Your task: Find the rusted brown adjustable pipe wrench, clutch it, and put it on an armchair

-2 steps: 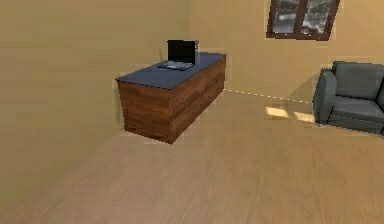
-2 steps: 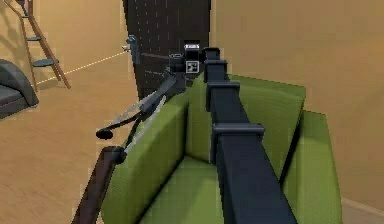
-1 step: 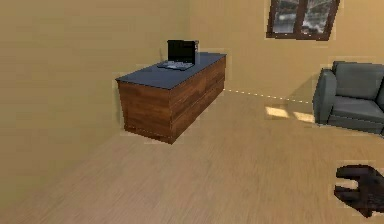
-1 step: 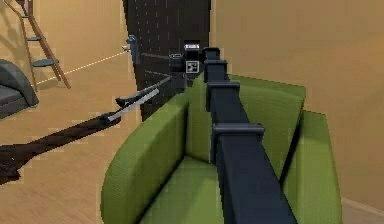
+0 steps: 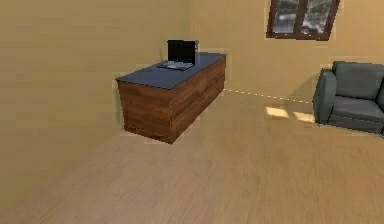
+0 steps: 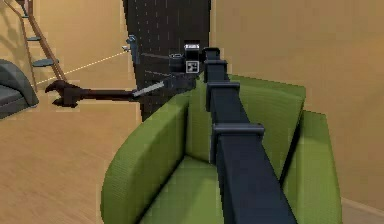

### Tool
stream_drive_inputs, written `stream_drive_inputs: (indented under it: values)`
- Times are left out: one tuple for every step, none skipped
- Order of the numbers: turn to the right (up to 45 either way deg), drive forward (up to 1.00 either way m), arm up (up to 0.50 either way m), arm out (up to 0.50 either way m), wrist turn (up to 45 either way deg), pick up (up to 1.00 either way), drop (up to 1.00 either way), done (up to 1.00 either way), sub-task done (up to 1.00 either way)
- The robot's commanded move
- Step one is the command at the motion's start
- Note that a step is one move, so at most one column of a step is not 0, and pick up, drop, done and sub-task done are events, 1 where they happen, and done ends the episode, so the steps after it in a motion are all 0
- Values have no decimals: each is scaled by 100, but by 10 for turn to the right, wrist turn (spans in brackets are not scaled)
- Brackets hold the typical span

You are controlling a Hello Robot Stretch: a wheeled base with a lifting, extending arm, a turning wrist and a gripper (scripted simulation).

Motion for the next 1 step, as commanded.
stream_drive_inputs:
  values:
    - [0,0,0,0,450,0,0,0,0]
